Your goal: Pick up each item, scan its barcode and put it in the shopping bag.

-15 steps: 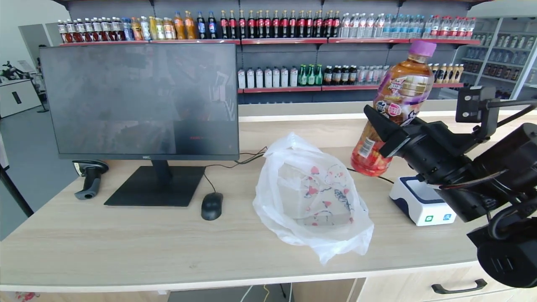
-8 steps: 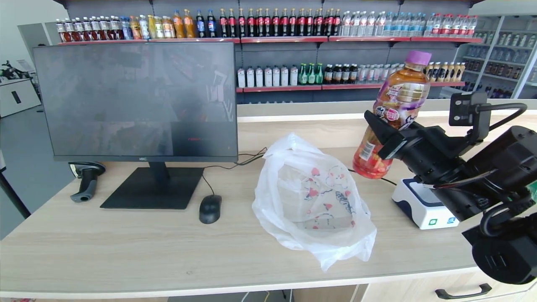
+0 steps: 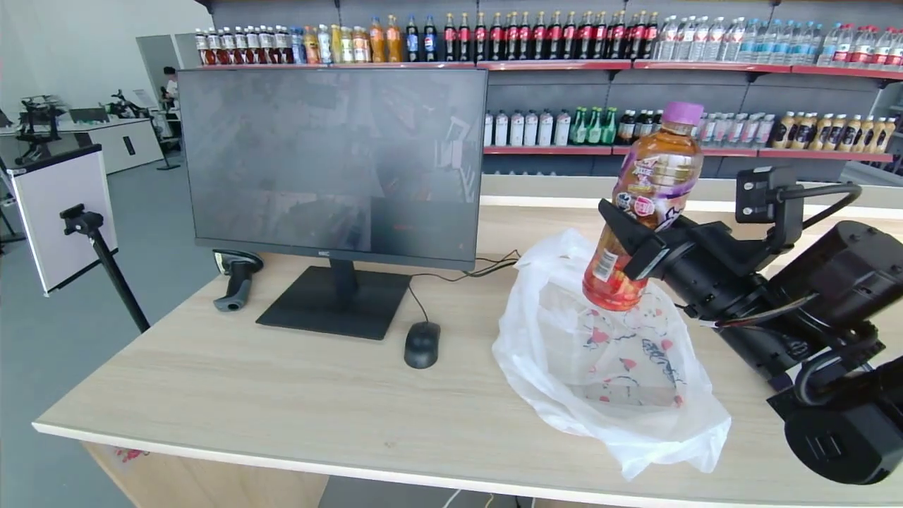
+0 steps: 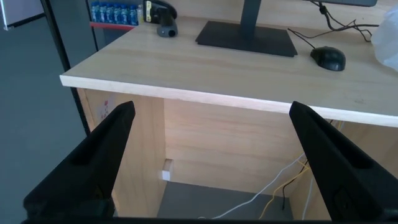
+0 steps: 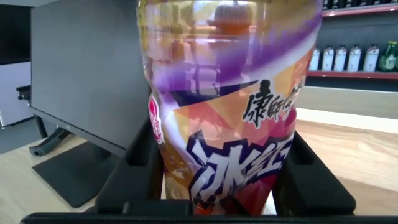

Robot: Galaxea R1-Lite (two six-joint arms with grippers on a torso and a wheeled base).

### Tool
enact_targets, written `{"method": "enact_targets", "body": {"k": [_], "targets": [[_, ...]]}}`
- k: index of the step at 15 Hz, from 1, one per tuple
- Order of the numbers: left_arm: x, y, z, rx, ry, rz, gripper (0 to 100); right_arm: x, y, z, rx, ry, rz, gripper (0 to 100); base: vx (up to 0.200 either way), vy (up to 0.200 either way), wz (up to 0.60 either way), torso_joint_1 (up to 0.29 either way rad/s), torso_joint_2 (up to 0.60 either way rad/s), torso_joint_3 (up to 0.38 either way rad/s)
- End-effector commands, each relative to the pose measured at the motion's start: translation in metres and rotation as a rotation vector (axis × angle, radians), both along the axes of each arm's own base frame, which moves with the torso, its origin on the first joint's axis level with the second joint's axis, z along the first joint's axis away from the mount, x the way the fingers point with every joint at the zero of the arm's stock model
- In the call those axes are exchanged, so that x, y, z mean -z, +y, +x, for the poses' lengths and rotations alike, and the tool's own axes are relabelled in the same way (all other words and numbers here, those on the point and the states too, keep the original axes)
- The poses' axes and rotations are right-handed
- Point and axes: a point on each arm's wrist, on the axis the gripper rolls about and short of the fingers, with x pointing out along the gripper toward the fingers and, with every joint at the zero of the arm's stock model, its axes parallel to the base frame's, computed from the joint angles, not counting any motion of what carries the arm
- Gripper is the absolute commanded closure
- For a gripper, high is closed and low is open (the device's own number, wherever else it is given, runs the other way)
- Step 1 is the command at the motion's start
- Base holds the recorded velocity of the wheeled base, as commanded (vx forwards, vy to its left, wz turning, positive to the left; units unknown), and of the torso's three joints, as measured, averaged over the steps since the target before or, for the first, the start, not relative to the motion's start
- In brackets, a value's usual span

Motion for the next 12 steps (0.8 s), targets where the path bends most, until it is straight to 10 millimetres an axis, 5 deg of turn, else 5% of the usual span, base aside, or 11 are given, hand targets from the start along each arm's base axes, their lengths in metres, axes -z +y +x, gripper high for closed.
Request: {"method": "enact_targets", "body": {"k": [1,12], "targets": [[0.0,0.0,0.0,-0.002,-0.001,0.0,0,0.005,0.002,0.006,0.001,0.011,-0.004,100,0.0,0.0,0.0,0.0,0.0,0.0],[0.0,0.0,0.0,-0.002,-0.006,-0.002,0,0.065,0.028,0.077,0.008,0.095,-0.044,100,0.0,0.0,0.0,0.0,0.0,0.0]]}}
